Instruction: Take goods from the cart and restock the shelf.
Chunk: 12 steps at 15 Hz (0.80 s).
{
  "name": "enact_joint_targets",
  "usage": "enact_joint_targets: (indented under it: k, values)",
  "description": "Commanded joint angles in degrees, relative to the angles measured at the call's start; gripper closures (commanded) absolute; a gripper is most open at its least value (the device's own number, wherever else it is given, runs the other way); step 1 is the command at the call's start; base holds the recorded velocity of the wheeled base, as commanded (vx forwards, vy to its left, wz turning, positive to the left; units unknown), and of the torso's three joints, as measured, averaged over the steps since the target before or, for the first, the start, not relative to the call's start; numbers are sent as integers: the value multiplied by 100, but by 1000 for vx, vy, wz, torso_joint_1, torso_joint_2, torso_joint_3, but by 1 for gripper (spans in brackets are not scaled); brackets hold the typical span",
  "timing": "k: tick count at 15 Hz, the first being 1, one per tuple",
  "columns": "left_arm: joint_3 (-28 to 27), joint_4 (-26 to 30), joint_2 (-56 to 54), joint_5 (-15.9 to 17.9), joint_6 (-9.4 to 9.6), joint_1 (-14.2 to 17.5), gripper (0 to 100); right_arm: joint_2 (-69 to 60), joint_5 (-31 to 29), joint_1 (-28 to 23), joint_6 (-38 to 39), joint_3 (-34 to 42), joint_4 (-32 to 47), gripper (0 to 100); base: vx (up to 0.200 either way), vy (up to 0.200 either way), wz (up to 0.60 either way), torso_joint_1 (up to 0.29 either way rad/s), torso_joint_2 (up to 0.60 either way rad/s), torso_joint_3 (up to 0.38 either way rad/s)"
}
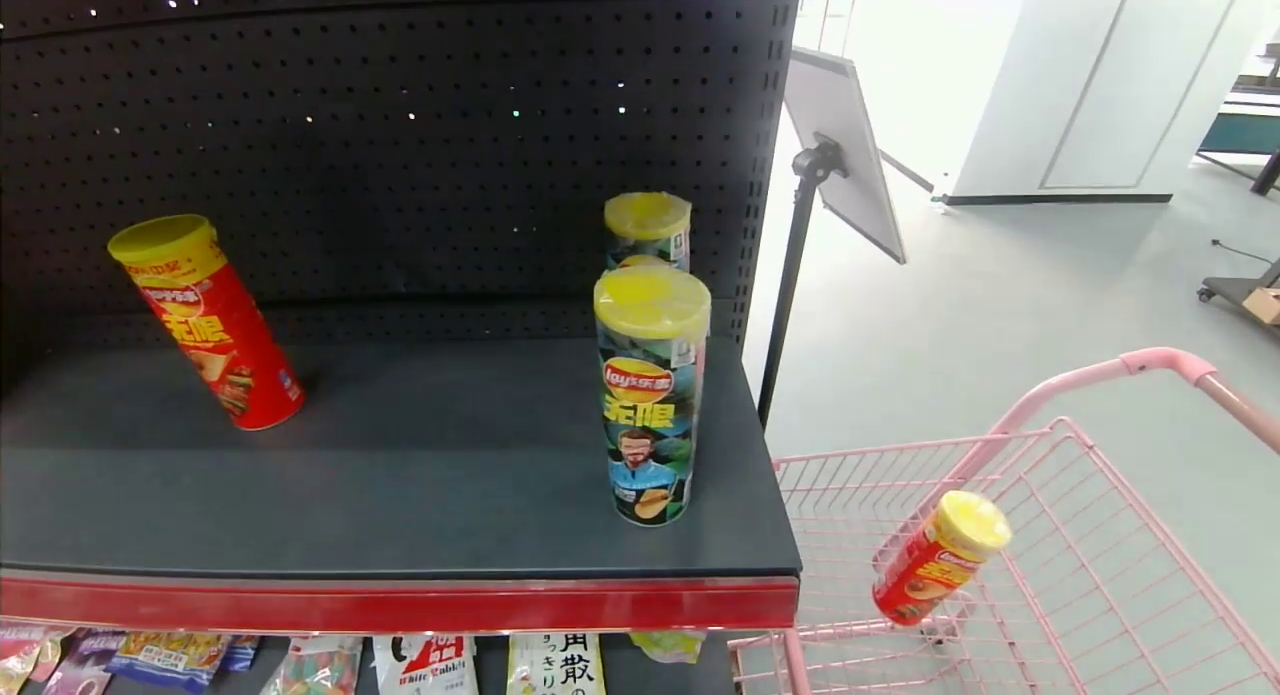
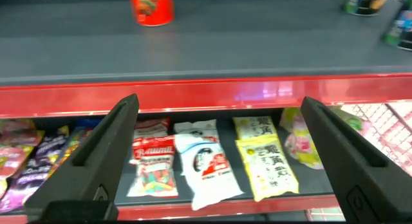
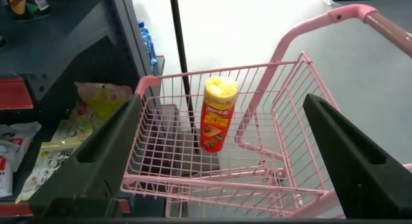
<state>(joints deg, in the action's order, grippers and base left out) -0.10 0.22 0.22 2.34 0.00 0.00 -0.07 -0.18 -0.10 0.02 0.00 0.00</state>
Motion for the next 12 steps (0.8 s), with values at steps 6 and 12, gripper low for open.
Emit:
enact_joint_targets:
  k: [6,12]
  values:
    - [1,4,4,-6,0,-9,0,7,1,-8,-2,0,0,0,0,0,0,0,0,0]
    - [1,4,4,-6,0,-9,0,7,1,-8,-2,0,0,0,-33,0,0,0,1,0]
